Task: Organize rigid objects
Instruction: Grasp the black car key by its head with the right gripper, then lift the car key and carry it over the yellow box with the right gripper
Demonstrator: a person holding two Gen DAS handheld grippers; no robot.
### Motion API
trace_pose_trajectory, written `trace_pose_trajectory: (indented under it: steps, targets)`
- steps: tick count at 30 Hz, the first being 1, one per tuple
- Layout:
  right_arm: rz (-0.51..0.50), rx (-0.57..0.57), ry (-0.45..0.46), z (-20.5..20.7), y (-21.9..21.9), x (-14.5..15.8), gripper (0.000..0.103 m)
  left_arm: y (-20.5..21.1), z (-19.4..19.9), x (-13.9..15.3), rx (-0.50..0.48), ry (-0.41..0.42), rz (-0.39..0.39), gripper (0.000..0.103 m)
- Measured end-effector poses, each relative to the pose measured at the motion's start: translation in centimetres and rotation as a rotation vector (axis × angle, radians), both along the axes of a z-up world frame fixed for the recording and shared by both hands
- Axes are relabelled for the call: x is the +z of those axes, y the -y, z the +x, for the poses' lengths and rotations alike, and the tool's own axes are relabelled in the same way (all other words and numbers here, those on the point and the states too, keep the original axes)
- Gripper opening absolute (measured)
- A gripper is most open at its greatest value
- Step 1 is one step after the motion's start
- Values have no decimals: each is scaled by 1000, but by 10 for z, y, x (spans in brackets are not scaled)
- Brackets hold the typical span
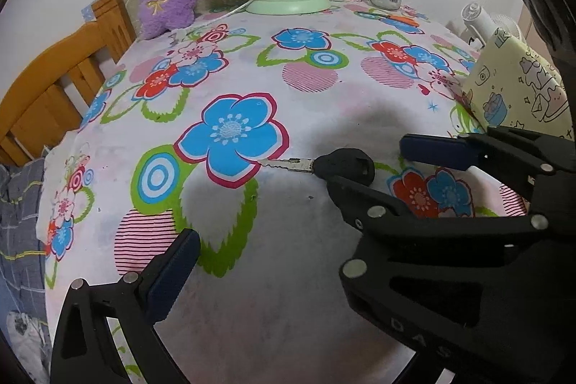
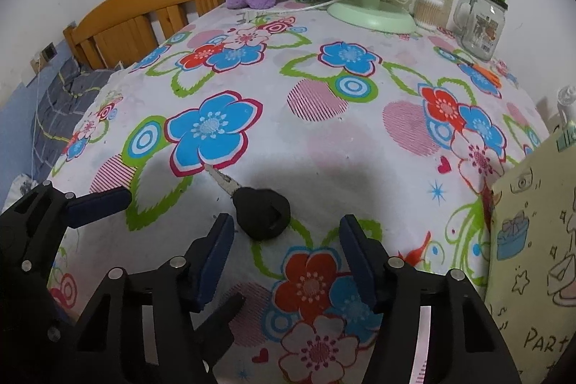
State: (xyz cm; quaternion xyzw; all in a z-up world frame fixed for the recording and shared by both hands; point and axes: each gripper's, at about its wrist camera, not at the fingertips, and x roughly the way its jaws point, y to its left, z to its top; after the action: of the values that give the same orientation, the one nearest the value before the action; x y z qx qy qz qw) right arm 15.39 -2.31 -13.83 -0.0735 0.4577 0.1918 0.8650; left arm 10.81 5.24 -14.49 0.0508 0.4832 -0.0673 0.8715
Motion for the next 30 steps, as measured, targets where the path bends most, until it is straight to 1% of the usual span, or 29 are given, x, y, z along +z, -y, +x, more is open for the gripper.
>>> trace_pose_trajectory:
  steps: [2, 4, 6, 9, 10, 11, 12, 20, 24, 30]
  targets:
    - [-10, 6, 7, 1, -3, -1, 62, -3, 1, -1, -3, -6, -20, 103]
    - [-14, 10, 13, 2, -5, -1, 62, -4, 1, -1, 0, -3, -22, 103]
    - [-21, 17, 20, 4, -8, -2, 58, -6, 2, -1, 6, -2, -23, 103]
    - [-25, 29, 29, 5, -11, -2, 50, -9, 2, -1, 22, 2, -22, 103]
    - [-25, 33, 32, 5, -12, -1, 45, -10, 2, -1, 28, 2, -23, 103]
    - [-23, 37, 34, 4, -13, -1, 37, -12, 2, -1, 34, 4, -24, 103]
    - [-22, 41, 36, 4, -14, -1, 35, -13, 2, 0, 39, 10, -17, 103]
    - [-28, 28, 34, 1, -11, 1, 35, -10, -1, 2, 45, 23, 19, 102]
    - [-35, 14, 40, -4, -6, 4, 35, -6, -5, 5, 42, 27, 23, 102]
    - [-59, -32, 52, -15, 6, 11, 35, 5, -13, 11, 44, 48, 50, 102]
